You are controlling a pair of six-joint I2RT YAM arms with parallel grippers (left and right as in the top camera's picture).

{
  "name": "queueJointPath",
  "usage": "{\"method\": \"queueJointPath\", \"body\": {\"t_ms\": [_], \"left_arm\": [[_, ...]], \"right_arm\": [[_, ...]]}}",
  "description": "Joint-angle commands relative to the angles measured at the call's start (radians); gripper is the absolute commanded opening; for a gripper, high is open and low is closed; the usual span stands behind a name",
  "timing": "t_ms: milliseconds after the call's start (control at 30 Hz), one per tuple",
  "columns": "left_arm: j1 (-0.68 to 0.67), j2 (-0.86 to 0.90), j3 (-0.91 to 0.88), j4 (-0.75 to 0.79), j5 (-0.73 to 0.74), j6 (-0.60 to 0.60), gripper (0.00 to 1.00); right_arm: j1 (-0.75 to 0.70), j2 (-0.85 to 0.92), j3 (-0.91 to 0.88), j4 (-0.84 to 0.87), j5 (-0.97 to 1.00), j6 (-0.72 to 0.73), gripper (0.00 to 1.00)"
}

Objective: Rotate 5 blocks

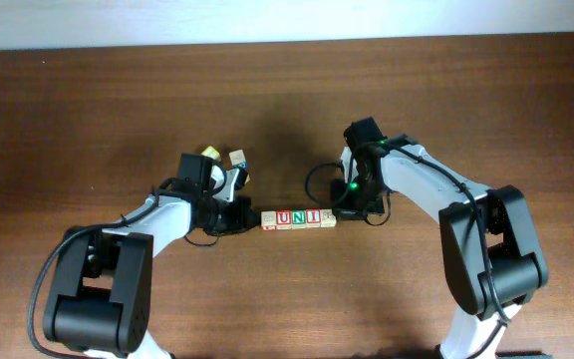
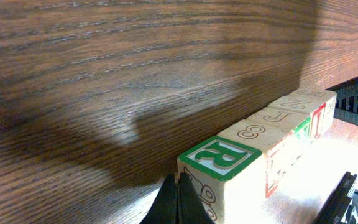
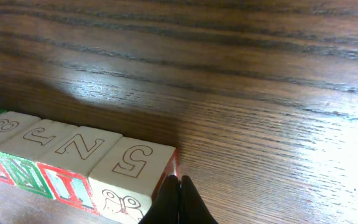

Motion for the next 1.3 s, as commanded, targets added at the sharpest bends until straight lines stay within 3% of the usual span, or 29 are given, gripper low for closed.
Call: {"method": "queueJointPath", "body": {"t_ms": [0,167,333,500,967,1267], "left_arm": [[-0.004,0.007,0.000,-0.004,0.112,0.012,0.00],[0.092,0.007,0.000,-0.082,-0.002,0.051,0.00],[0.093,0.007,0.000,-0.091,-0.041,0.054,0.00],[0.093,0.007,0.018,-0.088,0.141,0.152,0.00],[0.095,0.007,0.019,-0.029,0.194,0.180,0.00],[0.095,0.007,0.019,-0.070,0.150,0.159,0.00]], "right_arm": [[0.034,0.012,0.000,0.007,-0.058,0.025,0.04],[0.033,0.012,0.000,-0.002,-0.030,0.053,0.04],[0.005,0.012,0.000,-0.018,-0.031,0.051,0.04],[-0.050,0.012,-0.016,-0.029,-0.121,-0.090,0.04],[-0.051,0.012,-0.048,0.006,-0.144,-0.090,0.04],[-0.051,0.012,-0.048,0.007,-0.155,-0.090,0.04]]}}
